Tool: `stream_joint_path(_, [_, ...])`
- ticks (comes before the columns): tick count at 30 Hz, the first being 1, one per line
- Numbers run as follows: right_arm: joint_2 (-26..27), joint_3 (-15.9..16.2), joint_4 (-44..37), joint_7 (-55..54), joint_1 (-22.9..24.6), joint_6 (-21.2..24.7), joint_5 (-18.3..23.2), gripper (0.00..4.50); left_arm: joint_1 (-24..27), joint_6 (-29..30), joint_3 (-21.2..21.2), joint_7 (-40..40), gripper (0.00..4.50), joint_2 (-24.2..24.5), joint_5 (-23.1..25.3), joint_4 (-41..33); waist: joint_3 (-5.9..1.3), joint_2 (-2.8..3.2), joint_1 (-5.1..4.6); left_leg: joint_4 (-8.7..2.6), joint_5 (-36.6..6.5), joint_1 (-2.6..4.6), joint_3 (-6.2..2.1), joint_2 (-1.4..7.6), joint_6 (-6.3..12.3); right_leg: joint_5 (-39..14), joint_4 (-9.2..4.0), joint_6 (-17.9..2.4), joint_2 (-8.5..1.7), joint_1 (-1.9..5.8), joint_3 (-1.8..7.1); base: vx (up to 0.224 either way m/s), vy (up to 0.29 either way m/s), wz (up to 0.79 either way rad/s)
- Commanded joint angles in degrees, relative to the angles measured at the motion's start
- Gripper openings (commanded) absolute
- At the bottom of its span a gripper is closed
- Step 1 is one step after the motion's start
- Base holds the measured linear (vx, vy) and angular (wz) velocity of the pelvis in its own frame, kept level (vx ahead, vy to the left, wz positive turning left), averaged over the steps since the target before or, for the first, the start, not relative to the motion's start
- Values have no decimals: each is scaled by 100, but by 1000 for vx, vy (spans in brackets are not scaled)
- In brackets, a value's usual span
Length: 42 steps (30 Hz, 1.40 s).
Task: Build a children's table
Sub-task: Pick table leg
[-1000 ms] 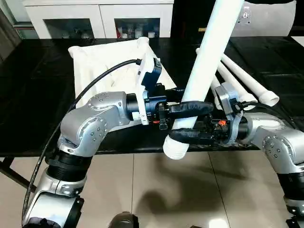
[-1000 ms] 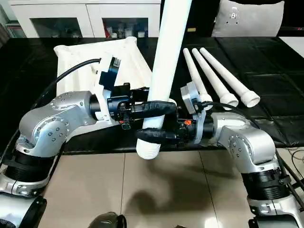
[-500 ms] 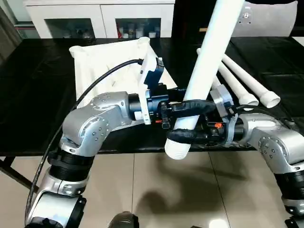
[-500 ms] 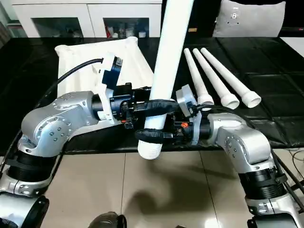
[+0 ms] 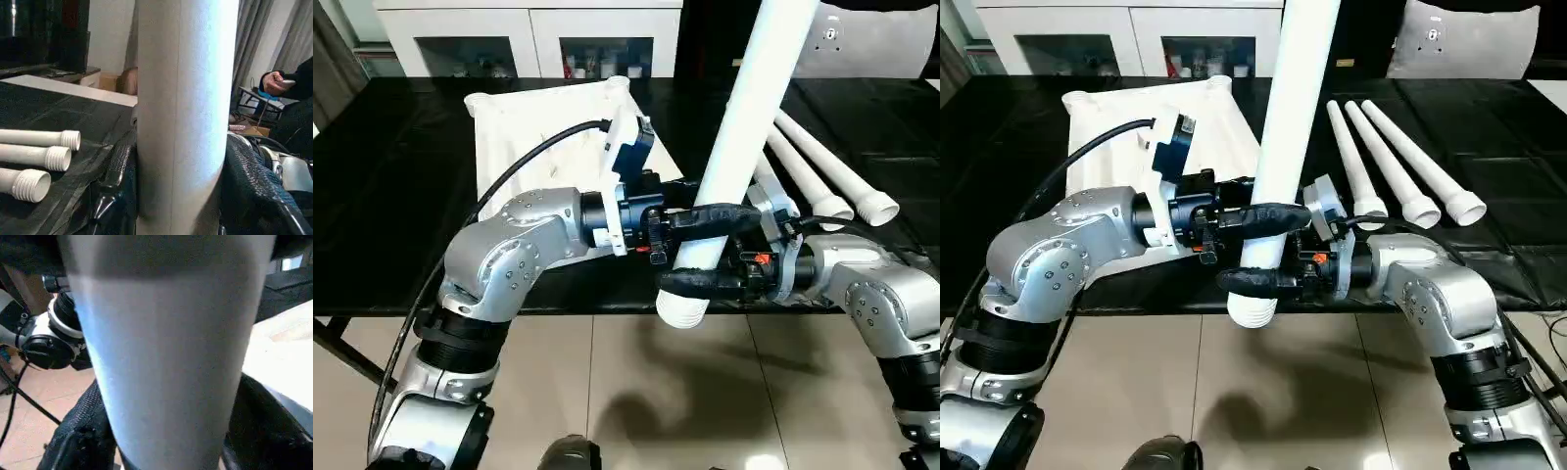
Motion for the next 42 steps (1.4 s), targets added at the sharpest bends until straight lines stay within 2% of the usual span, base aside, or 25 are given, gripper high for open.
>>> stream_joint_path(1, [37,-32,53,-30,-126,-19,-4,304,-102,10,57,-54,185,-16,-86,-25,-520,-92,0,-368,-486,178,-160,432,429,109,-371,-1533,-437,240,314,0,0,0])
stream_joint_path(3, [39,-48,47,-15,-134,13,34,266,-89,0,49,-67,185,-5,-75,-28,-524,-85,-2,-366,-465,177,-164,434,438,123,-365,-1532,-434,241,312,0,0,0])
stream_joint_path(5, [33,-55,39,-1,-137,40,58,264,-83,5,48,-65,185,-4,-76,-31,-523,-86,-3,-364,-452,175,-162,432,449,166,-361,-1543,-429,239,311,0,0,0])
stream_joint_path(7, [28,-55,31,10,-125,79,82,229,-70,11,47,-59,185,-8,-82,-46,-527,-83,-1,-366,-482,178,-164,435,442,120,-365,-1541,-436,244,309,0,0,0])
stream_joint_path(12, [27,-53,18,8,-101,98,86,200,-52,11,41,-40,185,-15,-69,-56,-541,-86,5,-356,-426,177,-160,432,442,168,-358,-1543,-434,244,308,0,0,0])
stream_joint_path(15, [-2,-6,22,-81,-79,98,-25,199,-66,-49,96,214,185,-112,38,21,-553,-83,9,-348,-401,180,-160,435,432,215,-351,-1550,-432,245,307,0,0,0])
stream_joint_path(18, [5,-49,5,-184,-31,234,39,195,-60,48,214,252,185,-221,-157,32,-561,-90,15,-337,-353,168,-157,425,453,285,-342,-1579,-439,257,307,0,0,0])
stream_joint_path(19, [6,-59,17,-238,-27,350,73,194,-41,74,196,200,241,-214,-208,-40,-562,-91,16,-338,-358,172,-159,426,461,274,-344,-1576,-435,255,306,0,0,0])
stream_joint_path(20, [5,-46,22,-237,-19,345,56,194,-24,114,190,168,255,-215,-262,-88,-563,-86,18,-338,-362,173,-159,427,464,267,-339,-1579,-435,252,304,0,0,0])
stream_joint_path(23, [38,-8,24,-295,29,328,5,193,75,255,148,59,258,-254,-491,-330,-563,-81,15,-340,-388,175,-159,432,434,227,-342,-1565,-432,245,304,0,0,0])
stream_joint_path(24, [89,5,12,-363,65,320,-11,193,149,243,101,129,277,-352,-511,-427,-562,-69,15,-340,-386,168,-163,439,427,258,-336,-1573,-440,251,305,0,0,0])
stream_joint_path(26, [104,14,5,-391,78,316,-15,193,176,239,83,159,298,-387,-503,-455,-559,-85,9,-344,-412,167,-159,438,435,257,-347,-1571,-433,248,306,0,0,0])
stream_joint_path(27, [164,24,4,-479,99,307,-29,193,237,260,73,230,302,-514,-576,-512,-561,-65,15,-338,-409,162,-162,427,431,218,-349,-1555,-442,256,307,0,0,0])
stream_joint_path(28, [211,33,12,-547,109,296,-54,193,262,278,99,313,310,-612,-648,-534,-556,-68,13,-347,-488,176,-159,442,377,140,-362,-1552,-437,247,308,0,0,0])
stream_joint_path(29, [243,37,16,-591,115,291,-72,193,278,288,116,367,336,-674,-694,-547,-553,-70,14,-348,-514,178,-155,440,370,115,-371,-1551,-438,244,311,0,0,0])
stream_joint_path(30, [270,42,25,-639,120,291,-92,193,288,286,131,418,344,-726,-722,-557,-555,-54,13,-353,-540,174,-162,442,343,102,-366,-1542,-432,246,309,0,0,0])
stream_joint_path(31, [313,46,31,-698,139,254,-123,193,311,262,139,478,350,-789,-738,-586,-556,-65,7,-355,-546,170,-164,442,331,112,-365,-1536,-430,250,308,0,0,0])
stream_joint_path(34, [590,-98,29,-1107,232,97,-140,193,371,213,323,736,370,-1045,-921,-646,-549,-85,5,-366,-607,162,-158,441,283,36,-371,-1508,-450,248,313,0,0,0])
stream_joint_path(36, [763,-211,-1,-1252,307,10,-68,193,401,231,637,1019,398,-1309,-1228,-647,-547,-87,5,-374,-656,174,-162,442,267,-53,-394,-1471,-444,248,311,0,0,0])
stream_joint_path(38, [866,-273,-17,-1380,360,-76,-63,193,436,253,802,1173,402,-1444,-1436,-657,-548,-74,10,-369,-672,167,-160,441,243,-59,-394,-1472,-451,247,311,0,0,0])
stream_joint_path(40, [984,-359,-99,-1634,496,80,39,193,546,229,1102,1585,403,-1751,-1799,-669,-540,-112,-11,-377,-676,162,-158,443,244,-15,-393,-1473,-434,246,313,0,0,0])
stream_joint_path(42, [1026,-411,-170,-1672,568,110,130,193,583,178,1221,1761,403,-1864,-1887,-648,-538,-91,15,-369,-703,166,-159,445,263,-94,-413,-1447,-451,252,316,0,0,0])
